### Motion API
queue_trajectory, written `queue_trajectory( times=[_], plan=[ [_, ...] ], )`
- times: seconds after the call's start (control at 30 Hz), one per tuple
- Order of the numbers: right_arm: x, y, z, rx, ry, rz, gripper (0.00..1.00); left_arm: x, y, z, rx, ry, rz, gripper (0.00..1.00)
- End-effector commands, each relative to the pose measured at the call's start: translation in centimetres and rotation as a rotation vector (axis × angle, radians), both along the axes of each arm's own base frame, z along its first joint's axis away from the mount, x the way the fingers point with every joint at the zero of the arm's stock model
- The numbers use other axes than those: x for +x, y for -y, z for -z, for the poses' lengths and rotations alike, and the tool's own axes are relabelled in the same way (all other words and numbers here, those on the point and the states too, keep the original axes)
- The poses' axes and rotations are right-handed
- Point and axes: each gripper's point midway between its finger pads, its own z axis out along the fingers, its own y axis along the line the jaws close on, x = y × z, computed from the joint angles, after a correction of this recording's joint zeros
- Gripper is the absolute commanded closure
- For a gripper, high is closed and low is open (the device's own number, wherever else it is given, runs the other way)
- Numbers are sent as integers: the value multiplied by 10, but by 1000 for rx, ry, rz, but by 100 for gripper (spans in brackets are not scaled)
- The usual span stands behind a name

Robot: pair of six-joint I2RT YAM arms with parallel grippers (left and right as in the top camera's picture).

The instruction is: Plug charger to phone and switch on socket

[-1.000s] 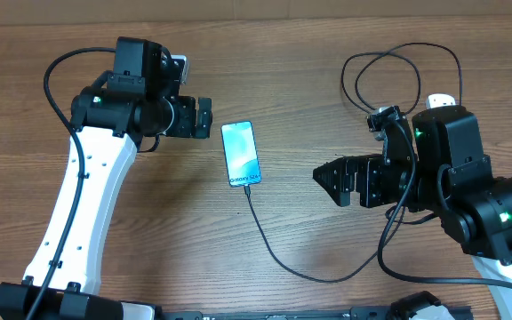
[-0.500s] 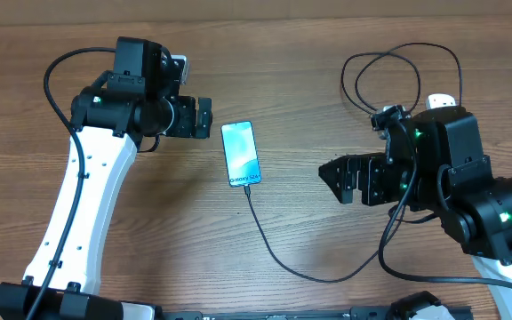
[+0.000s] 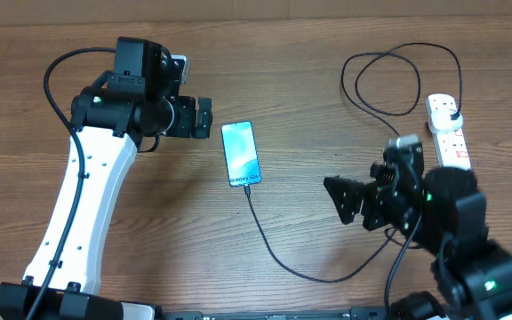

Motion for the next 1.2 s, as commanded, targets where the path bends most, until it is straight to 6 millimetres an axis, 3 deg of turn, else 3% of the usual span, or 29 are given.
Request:
queue_trajectory(
  times=[0.0,0.17,0.33,0.73,1.17],
  plan=[
    [-9,1,30,9,32,-10,0,3,1,-2,16,14,23,0],
    [-18,-1,59,66,128,-31,0,3,1,-2,16,13,23,0],
    [-22,-1,73,112,258,-41,0,3,1,-2,16,13,23,0],
    [-21,0,64,191,522,-40,0,3,1,-2,16,13,23,0],
    [-20,0,73,198,546,-35,0,3,1,-2,16,13,23,0]
  ],
)
